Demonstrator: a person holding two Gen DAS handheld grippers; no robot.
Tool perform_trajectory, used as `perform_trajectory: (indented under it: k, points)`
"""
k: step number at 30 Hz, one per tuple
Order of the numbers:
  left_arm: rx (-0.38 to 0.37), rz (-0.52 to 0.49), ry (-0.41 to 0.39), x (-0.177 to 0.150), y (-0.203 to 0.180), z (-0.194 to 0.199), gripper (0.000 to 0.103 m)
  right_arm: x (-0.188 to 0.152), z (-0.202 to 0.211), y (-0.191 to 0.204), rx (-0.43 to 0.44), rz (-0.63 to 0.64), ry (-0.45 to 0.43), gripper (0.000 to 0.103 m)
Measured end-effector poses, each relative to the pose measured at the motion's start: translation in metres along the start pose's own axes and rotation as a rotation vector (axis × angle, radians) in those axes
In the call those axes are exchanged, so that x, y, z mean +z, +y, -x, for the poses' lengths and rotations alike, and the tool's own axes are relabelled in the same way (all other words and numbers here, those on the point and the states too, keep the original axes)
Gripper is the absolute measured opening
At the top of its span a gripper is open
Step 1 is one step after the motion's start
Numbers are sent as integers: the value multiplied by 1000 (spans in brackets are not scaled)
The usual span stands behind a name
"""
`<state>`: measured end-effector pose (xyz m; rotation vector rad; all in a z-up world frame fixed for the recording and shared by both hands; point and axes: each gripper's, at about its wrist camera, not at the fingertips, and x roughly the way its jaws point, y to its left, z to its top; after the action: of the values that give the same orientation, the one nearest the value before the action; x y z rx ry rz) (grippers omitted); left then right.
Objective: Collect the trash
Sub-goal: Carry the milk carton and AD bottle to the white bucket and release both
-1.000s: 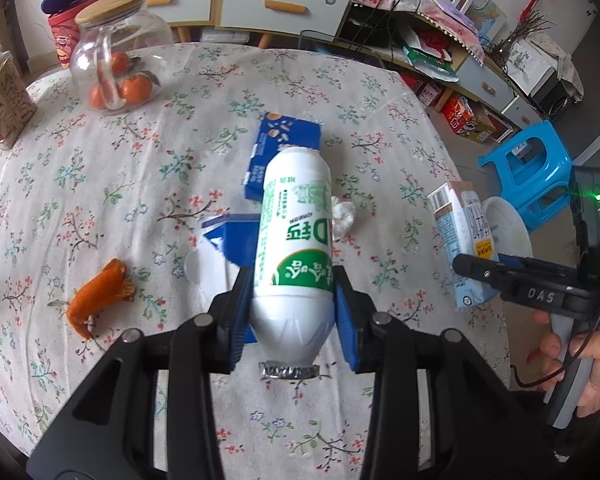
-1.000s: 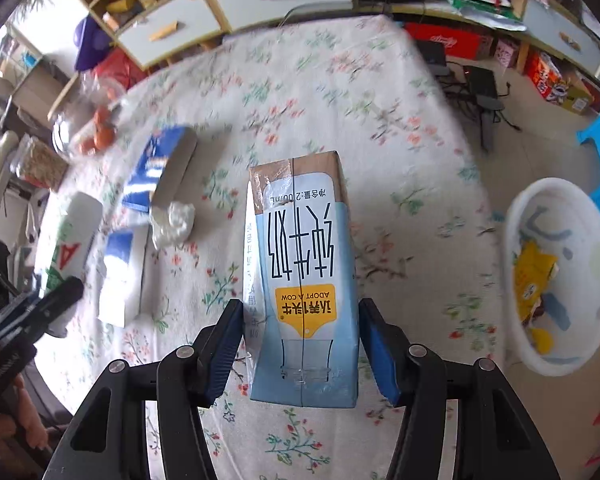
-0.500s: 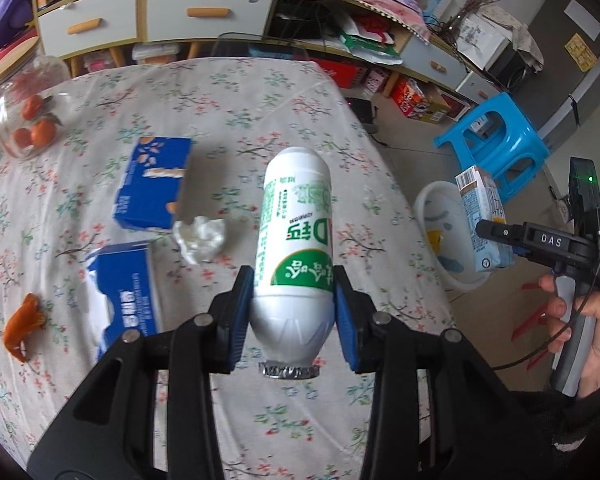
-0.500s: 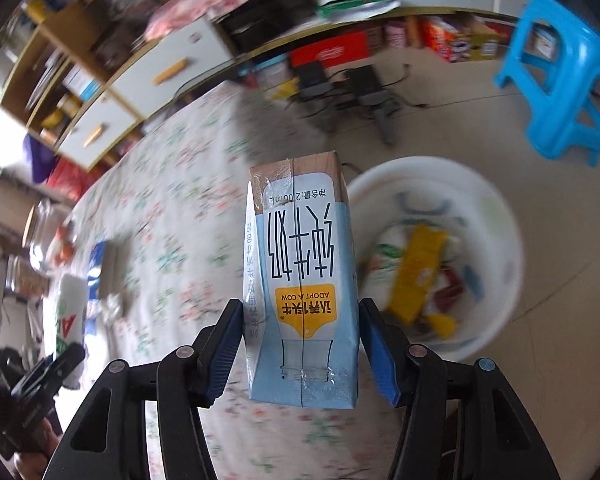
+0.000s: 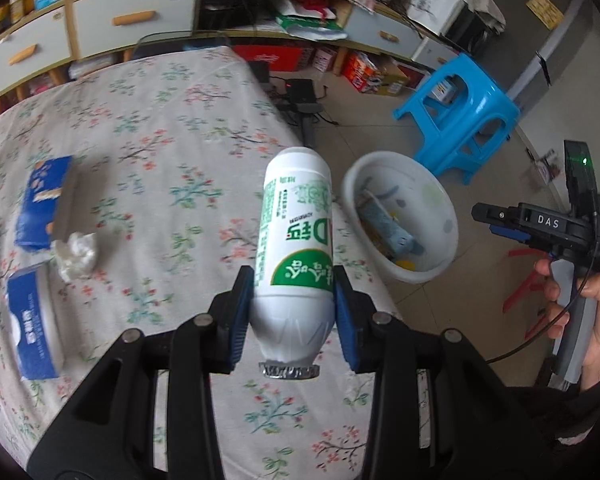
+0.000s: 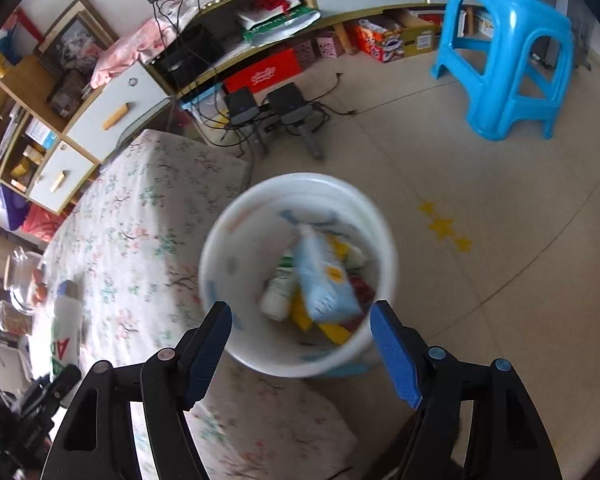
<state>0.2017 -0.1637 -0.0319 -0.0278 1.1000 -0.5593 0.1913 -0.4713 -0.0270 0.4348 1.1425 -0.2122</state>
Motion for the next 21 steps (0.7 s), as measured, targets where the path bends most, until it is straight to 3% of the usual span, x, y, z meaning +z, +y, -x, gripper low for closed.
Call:
perform_trajectory:
  k: [10, 18, 20, 21]
  points:
    - [-46, -110, 56, 20, -71, -54, 40, -12, 22, -41, -45, 10, -16, 74]
    - [-37, -132, 24, 38, -87, -69, 41, -9, 30, -55, -24, -14, -29, 75]
    - [-20, -124, 22, 42, -85, -69, 61, -9, 32, -56, -20, -16, -33, 75]
    - [-9, -115, 18, 43, -85, -68, 80, -9, 32, -57, -19, -16, -35, 75]
